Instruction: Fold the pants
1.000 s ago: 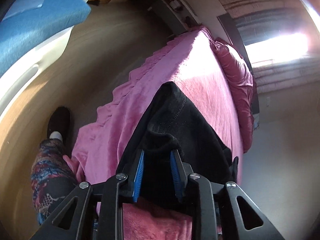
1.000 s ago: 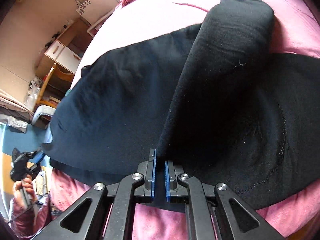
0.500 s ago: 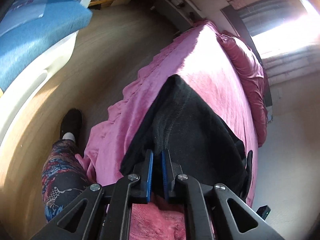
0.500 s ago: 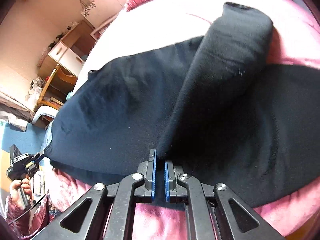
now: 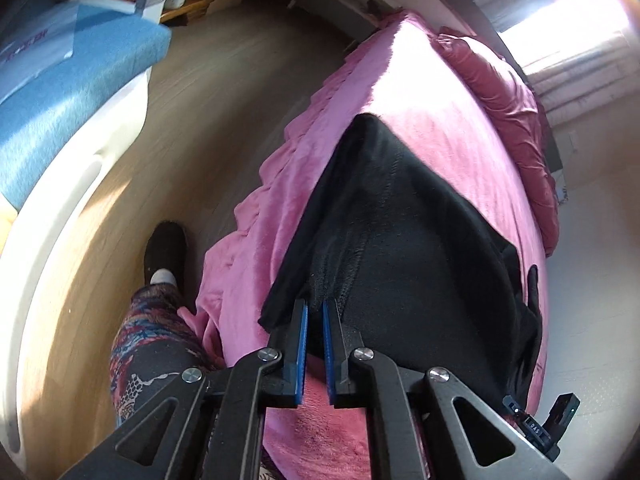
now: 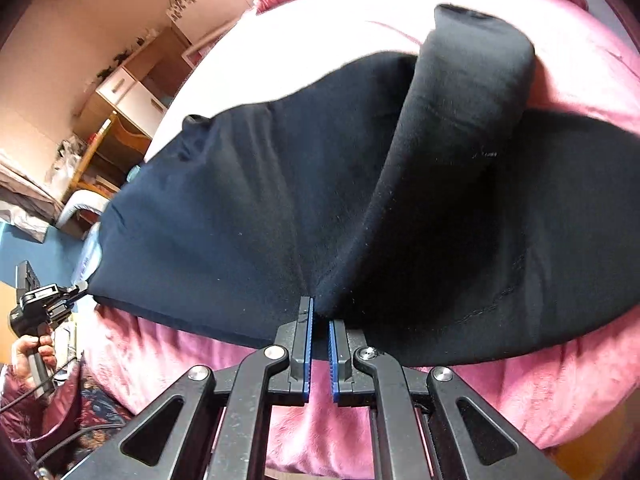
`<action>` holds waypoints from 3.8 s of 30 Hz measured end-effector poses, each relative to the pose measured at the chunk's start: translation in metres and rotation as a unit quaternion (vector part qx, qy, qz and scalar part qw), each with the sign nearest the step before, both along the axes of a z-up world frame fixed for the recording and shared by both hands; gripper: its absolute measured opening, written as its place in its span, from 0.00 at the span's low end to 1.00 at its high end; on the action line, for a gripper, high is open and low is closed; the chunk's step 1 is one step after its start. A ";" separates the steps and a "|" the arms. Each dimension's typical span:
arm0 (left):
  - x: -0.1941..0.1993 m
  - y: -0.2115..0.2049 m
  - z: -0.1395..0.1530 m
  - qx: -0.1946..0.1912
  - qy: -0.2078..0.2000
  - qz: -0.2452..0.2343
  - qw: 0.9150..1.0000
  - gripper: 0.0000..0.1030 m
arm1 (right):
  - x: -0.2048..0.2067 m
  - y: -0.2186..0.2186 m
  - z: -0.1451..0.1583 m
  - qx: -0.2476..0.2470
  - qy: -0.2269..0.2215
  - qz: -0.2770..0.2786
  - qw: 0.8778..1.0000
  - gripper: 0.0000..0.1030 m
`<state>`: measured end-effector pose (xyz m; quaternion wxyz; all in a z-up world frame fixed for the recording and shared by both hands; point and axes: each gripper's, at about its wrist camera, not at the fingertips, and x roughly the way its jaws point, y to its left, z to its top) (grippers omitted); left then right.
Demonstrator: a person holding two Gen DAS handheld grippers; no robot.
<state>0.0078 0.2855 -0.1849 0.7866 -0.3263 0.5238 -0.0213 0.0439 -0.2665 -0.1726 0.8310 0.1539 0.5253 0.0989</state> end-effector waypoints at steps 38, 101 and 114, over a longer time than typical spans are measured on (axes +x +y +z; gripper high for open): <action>0.037 -0.229 0.046 0.055 -0.104 -0.288 0.950 0.26 | 0.234 -0.079 0.052 -0.170 0.003 -0.147 0.974 0.48; 0.014 -0.371 0.008 0.099 -0.050 -0.430 0.896 0.27 | -0.098 -0.369 -0.017 0.109 -0.023 -0.475 0.873 0.30; 0.015 -0.348 0.005 0.082 -0.048 -0.404 0.910 0.27 | -0.082 -0.358 -0.038 0.162 -0.030 -0.468 0.868 0.20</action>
